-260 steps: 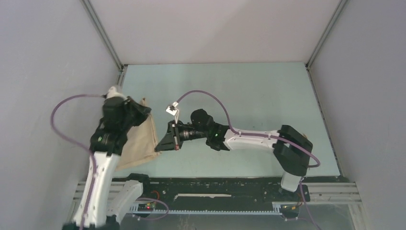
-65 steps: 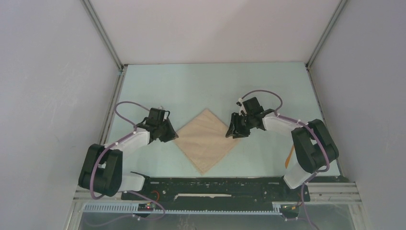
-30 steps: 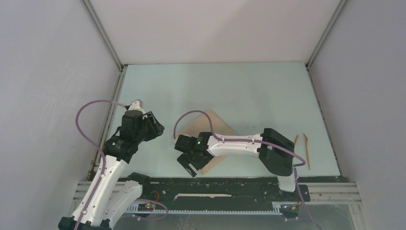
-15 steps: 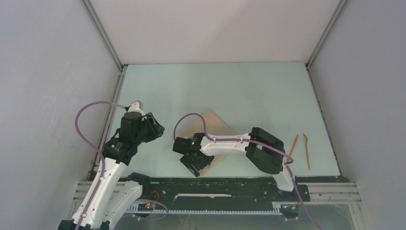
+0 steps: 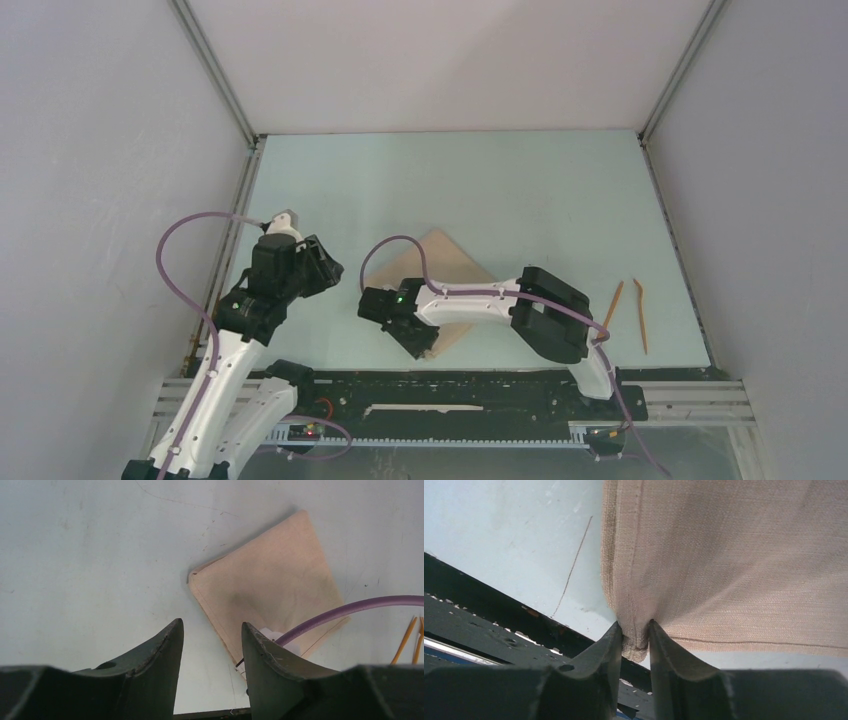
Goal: Fold the napkin into a case and place the utensils inside
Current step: Pick up the lower triangle-folded napkin from the center of the board.
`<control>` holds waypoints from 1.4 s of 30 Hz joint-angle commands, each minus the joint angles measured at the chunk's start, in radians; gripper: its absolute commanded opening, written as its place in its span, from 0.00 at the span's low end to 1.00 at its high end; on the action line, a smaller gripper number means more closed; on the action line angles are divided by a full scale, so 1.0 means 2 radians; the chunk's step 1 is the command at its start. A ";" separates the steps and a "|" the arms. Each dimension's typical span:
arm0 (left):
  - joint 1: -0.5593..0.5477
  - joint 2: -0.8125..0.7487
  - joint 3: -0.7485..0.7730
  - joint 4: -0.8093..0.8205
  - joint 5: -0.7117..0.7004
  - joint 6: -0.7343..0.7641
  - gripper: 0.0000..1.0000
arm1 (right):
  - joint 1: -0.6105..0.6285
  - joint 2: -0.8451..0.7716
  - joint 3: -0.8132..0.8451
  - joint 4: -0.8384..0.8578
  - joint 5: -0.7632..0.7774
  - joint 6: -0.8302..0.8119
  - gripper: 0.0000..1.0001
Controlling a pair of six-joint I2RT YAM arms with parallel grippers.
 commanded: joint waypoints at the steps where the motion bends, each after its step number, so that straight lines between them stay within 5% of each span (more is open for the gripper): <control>1: 0.005 -0.004 0.002 0.003 0.001 0.010 0.53 | 0.001 0.016 -0.027 0.028 0.041 -0.001 0.29; 8: 0.005 0.007 0.002 0.004 0.008 0.009 0.54 | -0.009 -0.019 -0.049 0.067 0.022 -0.018 0.00; 13: 0.005 0.034 -0.020 0.029 0.065 -0.012 0.58 | -0.033 -0.080 -0.077 0.102 -0.032 -0.025 0.00; 19: 0.005 0.006 -0.108 0.167 0.141 -0.124 0.75 | -0.124 -0.163 -0.188 0.224 -0.250 -0.005 0.00; 25: 0.005 0.029 -0.112 0.187 0.153 -0.149 0.80 | -0.222 -0.205 -0.271 0.328 -0.392 0.035 0.00; 42: 0.010 0.170 -0.144 0.261 0.154 -0.276 0.75 | -0.324 -0.216 -0.360 0.417 -0.439 0.064 0.00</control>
